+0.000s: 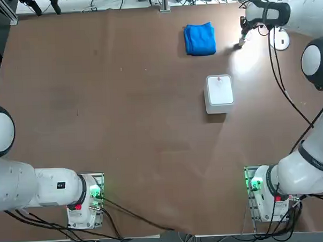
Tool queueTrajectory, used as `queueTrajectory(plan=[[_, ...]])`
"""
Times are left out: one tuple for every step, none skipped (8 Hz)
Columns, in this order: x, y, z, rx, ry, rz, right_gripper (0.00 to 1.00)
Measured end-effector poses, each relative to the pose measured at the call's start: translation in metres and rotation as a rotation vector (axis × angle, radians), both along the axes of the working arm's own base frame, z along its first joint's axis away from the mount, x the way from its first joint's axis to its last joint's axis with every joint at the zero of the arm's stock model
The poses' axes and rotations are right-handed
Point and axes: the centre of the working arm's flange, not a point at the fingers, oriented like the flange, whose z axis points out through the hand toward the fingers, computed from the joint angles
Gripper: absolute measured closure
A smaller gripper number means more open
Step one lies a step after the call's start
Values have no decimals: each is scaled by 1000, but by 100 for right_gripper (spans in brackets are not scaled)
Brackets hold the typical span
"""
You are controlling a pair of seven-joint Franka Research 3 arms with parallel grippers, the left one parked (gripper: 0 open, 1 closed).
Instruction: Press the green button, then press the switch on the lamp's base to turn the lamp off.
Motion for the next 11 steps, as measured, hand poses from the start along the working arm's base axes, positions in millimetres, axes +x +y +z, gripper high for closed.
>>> queueTrajectory(plan=[[2,0,7,0,12,0,99],[3,0,23,-1,26,-1,99],[2,0,44,-1,41,-2,99],[-4,0,69,-2,62,-2,99],[-11,-1,93,-3,86,-4,99],[-21,-4,116,-4,116,-10,99],[-32,-15,135,-5,153,-27,99],[-43,-34,153,-4,183,-58,99],[-53,-59,165,-3,199,-92,99],[-63,-92,171,-2,206,-108,99],[-72,-129,169,0,213,-105,99]])
